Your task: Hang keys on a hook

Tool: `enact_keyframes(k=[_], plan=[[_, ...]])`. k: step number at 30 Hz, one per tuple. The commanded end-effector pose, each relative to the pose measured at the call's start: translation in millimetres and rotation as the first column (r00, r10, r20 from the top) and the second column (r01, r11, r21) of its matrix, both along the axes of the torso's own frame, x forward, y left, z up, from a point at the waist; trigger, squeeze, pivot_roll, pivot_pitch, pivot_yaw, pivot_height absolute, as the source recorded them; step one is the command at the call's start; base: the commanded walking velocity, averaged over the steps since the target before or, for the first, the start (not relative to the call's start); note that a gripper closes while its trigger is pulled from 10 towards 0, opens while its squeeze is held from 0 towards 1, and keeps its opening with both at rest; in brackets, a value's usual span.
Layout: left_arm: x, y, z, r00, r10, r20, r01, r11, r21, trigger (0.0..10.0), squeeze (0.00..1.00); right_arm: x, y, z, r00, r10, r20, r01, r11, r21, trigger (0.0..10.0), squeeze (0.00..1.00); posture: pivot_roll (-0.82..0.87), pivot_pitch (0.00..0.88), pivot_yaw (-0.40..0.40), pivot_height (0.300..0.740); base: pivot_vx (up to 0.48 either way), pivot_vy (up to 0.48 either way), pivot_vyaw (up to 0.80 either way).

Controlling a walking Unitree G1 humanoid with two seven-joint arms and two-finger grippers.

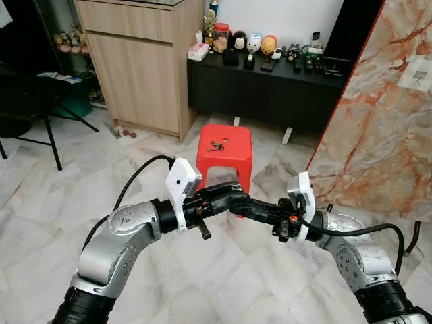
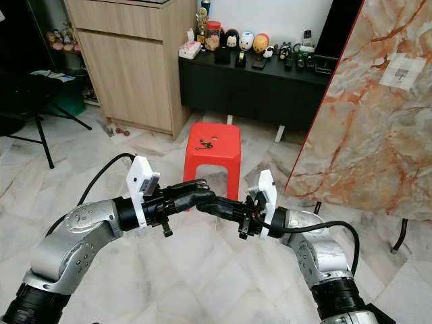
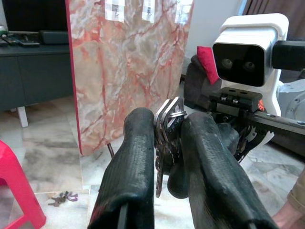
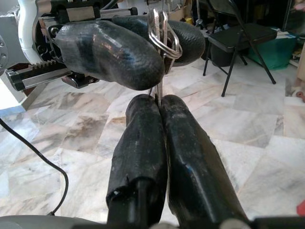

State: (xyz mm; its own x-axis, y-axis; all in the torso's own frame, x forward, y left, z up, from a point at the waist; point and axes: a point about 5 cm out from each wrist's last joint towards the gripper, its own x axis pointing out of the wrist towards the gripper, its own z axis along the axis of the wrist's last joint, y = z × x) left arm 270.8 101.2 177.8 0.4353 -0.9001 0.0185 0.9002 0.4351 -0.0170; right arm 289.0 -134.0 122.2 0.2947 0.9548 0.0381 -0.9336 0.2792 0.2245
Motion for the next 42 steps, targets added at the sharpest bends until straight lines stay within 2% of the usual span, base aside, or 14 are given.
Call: enact_keyframes(k=[1,5,10,12,16,20,22,25,28,33,36,39,42], plan=[[4.8,3.0,5,0.999,0.032,0.022,-0.032,0.999,-0.020,10.0,0.00,-1.5,0.2,-1,1.000,0.002,0.006,-0.002,1.000,-0.012,0.0,0.00,0.04,0.000,-0.096,0.740,0.000,0.000,0.00],[9.3,4.2,12,0.997,0.069,0.036,-0.066,0.996,-0.066,10.0,0.00,-2.0,1.5,-1,1.000,0.004,0.005,-0.004,1.000,-0.010,0.0,0.00,0.04,0.000,-0.095,0.740,0.000,0.000,0.00],[10.7,4.5,14,0.996,0.079,0.042,-0.076,0.994,-0.078,10.0,0.00,-2.5,2.2,-3,1.000,0.006,0.002,-0.006,1.000,-0.013,0.0,0.00,0.04,0.000,-0.096,0.740,0.000,0.000,0.00],[10.6,4.5,13,0.996,0.078,0.040,-0.075,0.994,-0.077,10.0,0.00,-2.6,2.3,-3,1.000,0.007,0.002,-0.007,1.000,-0.014,0.0,0.00,0.04,0.000,-0.096,0.740,0.000,0.000,0.00],[6.6,3.8,4,0.998,0.049,0.027,-0.049,0.999,-0.014,10.0,0.00,-2.5,2.4,-3,1.000,0.007,0.003,-0.007,1.000,-0.015,0.0,0.00,0.04,0.000,-0.096,0.740,0.000,0.000,0.00],[11.0,7.2,8,0.994,0.100,0.041,-0.098,0.994,-0.046,10.0,0.00,-2.3,2.8,-3,1.000,0.005,0.004,-0.005,1.000,-0.016,0.0,0.00,0.05,0.000,-0.097,0.740,0.000,0.000,0.00],[20.1,12.4,15,0.979,0.190,0.072,-0.183,0.979,-0.095,10.0,0.00,-2.5,4.0,-4,1.000,0.008,0.002,-0.008,1.000,-0.019,0.0,0.00,0.04,0.000,-0.098,0.740,0.000,0.000,0.00],[25.4,16.1,18,0.964,0.250,0.090,-0.240,0.964,-0.117,10.0,0.00,-2.5,4.2,-5,1.000,0.008,0.002,-0.008,1.000,-0.022,0.0,0.00,0.04,0.000,-0.097,0.740,0.000,0.000,0.00],[37.8,28.0,22,0.916,0.391,0.091,-0.373,0.913,-0.166,10.0,0.00,-2.8,3.7,-5,1.000,0.007,0.004,-0.007,0.999,-0.032,0.0,0.00,0.04,0.000,-0.097,0.740,0.000,0.000,0.00],[43.2,35.5,22,0.887,0.455,0.080,-0.436,0.881,-0.184,10.0,0.00,-3.1,2.3,-6,1.000,0.004,0.004,-0.004,0.999,-0.041,0.0,0.00,0.04,0.000,-0.098,0.740,0.000,0.000,0.00],[43.1,36.5,19,0.884,0.461,0.077,-0.443,0.879,-0.177,10.0,0.00,-3.0,1.0,-8,1.000,-0.001,0.003,0.001,0.999,-0.051,0.0,0.00,0.04,0.000,-0.098,0.740,0.000,0.000,0.00],[42.8,38.0,13,0.878,0.475,0.062,-0.460,0.872,-0.168,10.0,0.00,-1.6,-0.8,-10,1.000,-0.019,0.001,0.019,0.998,-0.062,0.0,0.00,0.04,0.000,-0.097,0.740,0.000,0.000,0.00],[44.3,44.1,3,0.855,0.517,0.046,-0.507,0.851,-0.135,10.0,0.00,2.0,-5.1,-15,0.997,-0.073,0.003,0.073,0.993,-0.088,0.0,0.00,0.04,0.000,-0.098,0.740,0.000,0.000,0.00]])
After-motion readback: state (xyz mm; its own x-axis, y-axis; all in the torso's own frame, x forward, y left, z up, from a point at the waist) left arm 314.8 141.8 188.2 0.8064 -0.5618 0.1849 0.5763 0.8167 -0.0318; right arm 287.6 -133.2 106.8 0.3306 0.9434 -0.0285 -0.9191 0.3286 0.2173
